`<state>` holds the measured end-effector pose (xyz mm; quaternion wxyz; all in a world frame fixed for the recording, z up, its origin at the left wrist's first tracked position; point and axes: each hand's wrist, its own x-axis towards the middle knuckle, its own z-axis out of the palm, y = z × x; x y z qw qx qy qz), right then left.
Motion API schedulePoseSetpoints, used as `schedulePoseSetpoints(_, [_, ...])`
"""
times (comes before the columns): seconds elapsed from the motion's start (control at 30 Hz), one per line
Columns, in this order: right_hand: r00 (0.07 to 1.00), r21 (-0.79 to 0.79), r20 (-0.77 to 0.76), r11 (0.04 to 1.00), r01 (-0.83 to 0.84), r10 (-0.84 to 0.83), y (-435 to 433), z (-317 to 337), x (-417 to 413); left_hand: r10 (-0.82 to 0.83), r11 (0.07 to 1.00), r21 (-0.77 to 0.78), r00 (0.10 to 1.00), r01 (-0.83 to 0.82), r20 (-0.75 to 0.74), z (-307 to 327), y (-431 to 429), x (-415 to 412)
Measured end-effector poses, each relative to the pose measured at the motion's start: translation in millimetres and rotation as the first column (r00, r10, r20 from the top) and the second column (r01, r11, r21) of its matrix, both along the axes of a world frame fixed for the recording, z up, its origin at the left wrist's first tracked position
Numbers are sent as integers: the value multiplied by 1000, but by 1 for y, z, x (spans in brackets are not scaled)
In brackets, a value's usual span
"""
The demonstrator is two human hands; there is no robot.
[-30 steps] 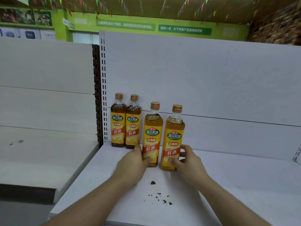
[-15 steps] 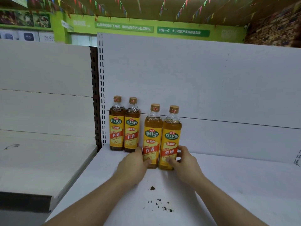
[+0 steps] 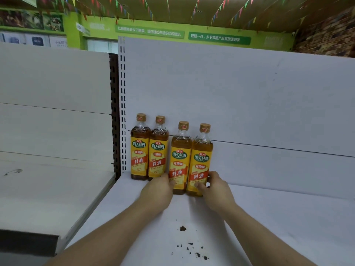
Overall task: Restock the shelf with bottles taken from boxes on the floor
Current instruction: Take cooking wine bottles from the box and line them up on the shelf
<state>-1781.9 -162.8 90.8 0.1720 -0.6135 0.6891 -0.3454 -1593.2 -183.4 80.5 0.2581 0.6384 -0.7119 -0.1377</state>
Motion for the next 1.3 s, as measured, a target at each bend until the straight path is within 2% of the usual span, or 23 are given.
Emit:
schedulePoseSetpoints(0.23, [1000,9,3,1000,27,-27,-17,-2,7,12,1000,19,999,-13,46,4,-15,2])
schedulePoseSetpoints(0.5, [998,21,35,999,47,-48,-29,-4,9,44,999,12,983,-47,176,7,-25,1])
schedulePoseSetpoints(1.3, [999,-17,45,1000,20,-20,-45,-9,12,17,998,-67,955,3,296,6,-39,7])
